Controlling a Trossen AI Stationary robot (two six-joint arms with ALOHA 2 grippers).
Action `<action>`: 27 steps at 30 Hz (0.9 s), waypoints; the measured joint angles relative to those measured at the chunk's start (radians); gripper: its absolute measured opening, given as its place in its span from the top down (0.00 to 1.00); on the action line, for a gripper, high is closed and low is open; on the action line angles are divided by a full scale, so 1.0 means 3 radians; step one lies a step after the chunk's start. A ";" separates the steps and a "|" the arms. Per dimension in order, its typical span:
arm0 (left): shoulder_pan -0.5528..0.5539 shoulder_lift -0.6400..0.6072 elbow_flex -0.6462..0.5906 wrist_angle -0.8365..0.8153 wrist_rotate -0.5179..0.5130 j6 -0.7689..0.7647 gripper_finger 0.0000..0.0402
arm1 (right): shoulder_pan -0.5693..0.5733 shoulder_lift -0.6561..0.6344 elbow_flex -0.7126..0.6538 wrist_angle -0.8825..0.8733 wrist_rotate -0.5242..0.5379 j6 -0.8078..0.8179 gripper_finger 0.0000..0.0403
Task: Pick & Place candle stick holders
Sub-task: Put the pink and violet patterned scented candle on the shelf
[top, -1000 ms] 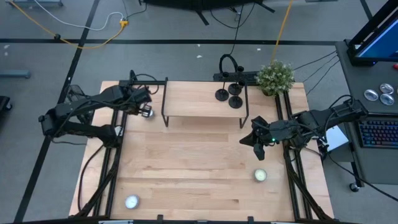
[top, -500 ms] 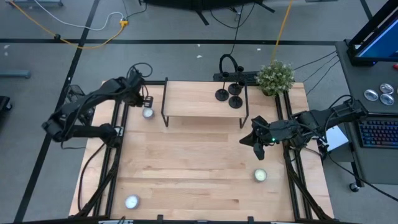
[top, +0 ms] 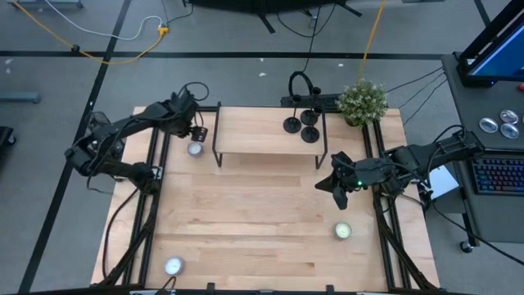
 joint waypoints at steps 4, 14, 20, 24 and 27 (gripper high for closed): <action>-0.0001 0.0160 0.0000 0.0001 0.0101 0.0106 0.20 | 0.0000 0.0000 0.0000 0.0000 0.0002 0.0035 1.00; -0.0046 0.0551 0.0000 0.0013 0.0247 0.0309 0.13 | -0.0001 0.0001 0.0000 0.0000 0.0093 0.0122 1.00; -0.0052 0.0749 0.0000 0.0023 0.0224 0.0320 0.12 | -0.0001 0.0001 0.0000 0.0000 0.0175 0.0178 1.00; -0.0054 0.0852 0.0000 0.0023 0.0231 0.0320 0.12 | -0.0001 0.0001 0.0000 0.0000 0.0177 0.0206 1.00; -0.0053 0.0902 0.0000 0.0018 0.0231 0.0320 0.12 | -0.0001 0.0001 0.0000 0.0001 0.0177 0.0221 1.00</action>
